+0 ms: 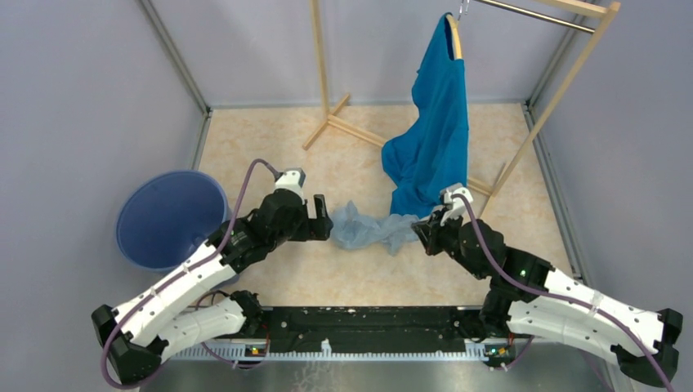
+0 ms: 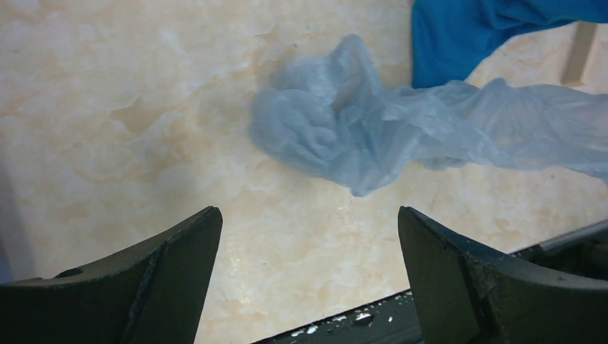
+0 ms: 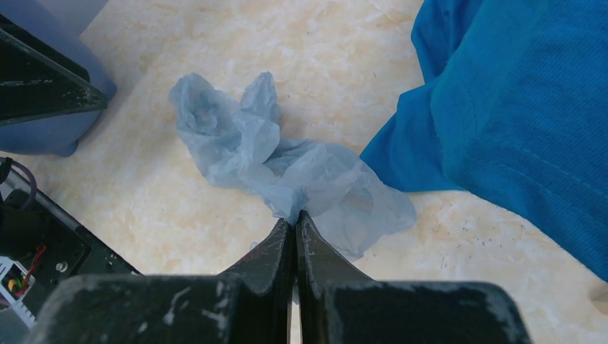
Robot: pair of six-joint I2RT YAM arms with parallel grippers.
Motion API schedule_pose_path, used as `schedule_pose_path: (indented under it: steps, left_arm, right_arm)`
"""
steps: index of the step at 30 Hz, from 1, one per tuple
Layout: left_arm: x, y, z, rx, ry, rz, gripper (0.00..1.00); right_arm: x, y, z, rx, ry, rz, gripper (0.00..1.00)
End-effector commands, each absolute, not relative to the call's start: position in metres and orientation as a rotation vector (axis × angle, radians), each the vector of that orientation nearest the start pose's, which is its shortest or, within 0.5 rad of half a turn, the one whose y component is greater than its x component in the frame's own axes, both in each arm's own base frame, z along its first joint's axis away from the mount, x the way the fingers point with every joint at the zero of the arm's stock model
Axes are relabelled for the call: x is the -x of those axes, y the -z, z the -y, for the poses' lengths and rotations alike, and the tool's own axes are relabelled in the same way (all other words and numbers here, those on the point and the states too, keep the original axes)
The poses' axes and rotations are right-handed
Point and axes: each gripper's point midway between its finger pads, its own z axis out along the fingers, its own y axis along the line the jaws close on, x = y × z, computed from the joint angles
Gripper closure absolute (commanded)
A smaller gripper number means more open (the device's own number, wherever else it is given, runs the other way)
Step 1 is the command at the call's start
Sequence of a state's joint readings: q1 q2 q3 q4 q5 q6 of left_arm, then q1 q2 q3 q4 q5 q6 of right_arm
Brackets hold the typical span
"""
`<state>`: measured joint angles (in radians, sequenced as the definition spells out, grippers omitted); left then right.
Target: Put the trash bags into the trash bin
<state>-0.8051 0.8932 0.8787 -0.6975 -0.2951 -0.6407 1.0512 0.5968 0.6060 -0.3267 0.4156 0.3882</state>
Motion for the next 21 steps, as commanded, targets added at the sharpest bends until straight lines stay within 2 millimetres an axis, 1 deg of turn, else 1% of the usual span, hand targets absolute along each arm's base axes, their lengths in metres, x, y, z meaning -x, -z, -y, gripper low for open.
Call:
schedule_pose_path:
  steps: [1,3,5,8,11,15,17,19,21]
  left_arm:
    - [-0.203,-0.205,0.21,-0.169,0.641,-2.238,0.02]
    - [-0.2,-0.193,0.223,-0.231,0.685,-2.267,0.02]
    - [-0.2,-0.181,0.233,-0.247,0.716,-2.297,0.02]
    - [-0.207,-0.168,0.237,-0.252,0.688,-2.316,0.02]
    - [-0.219,-0.156,0.23,-0.243,0.572,-2.336,0.02]
    - [-0.224,-0.13,0.219,-0.209,0.44,-2.403,0.02]
    - [-0.229,-0.12,0.211,-0.153,0.37,-2.422,0.02]
    - [-0.235,-0.108,0.207,-0.125,0.31,-2.424,0.02]
    - [-0.241,-0.098,0.204,-0.111,0.258,-2.428,0.02]
  right_arm:
    - [-0.178,-0.236,-0.205,0.306,-0.669,-1.825,1.0]
    - [-0.177,-0.235,-0.206,0.31,-0.678,-1.821,1.0]
    - [-0.176,-0.236,-0.208,0.323,-0.684,-1.815,1.0]
    - [-0.174,-0.237,-0.211,0.353,-0.7,-1.808,1.0]
    - [-0.169,-0.233,-0.213,0.393,-0.71,-1.823,1.0]
    - [-0.164,-0.221,-0.209,0.419,-0.696,-1.861,1.0]
    - [-0.163,-0.216,-0.207,0.419,-0.692,-1.872,1.0]
    - [-0.162,-0.214,-0.207,0.416,-0.696,-1.876,1.0]
    - [-0.161,-0.211,-0.208,0.415,-0.704,-1.882,0.98]
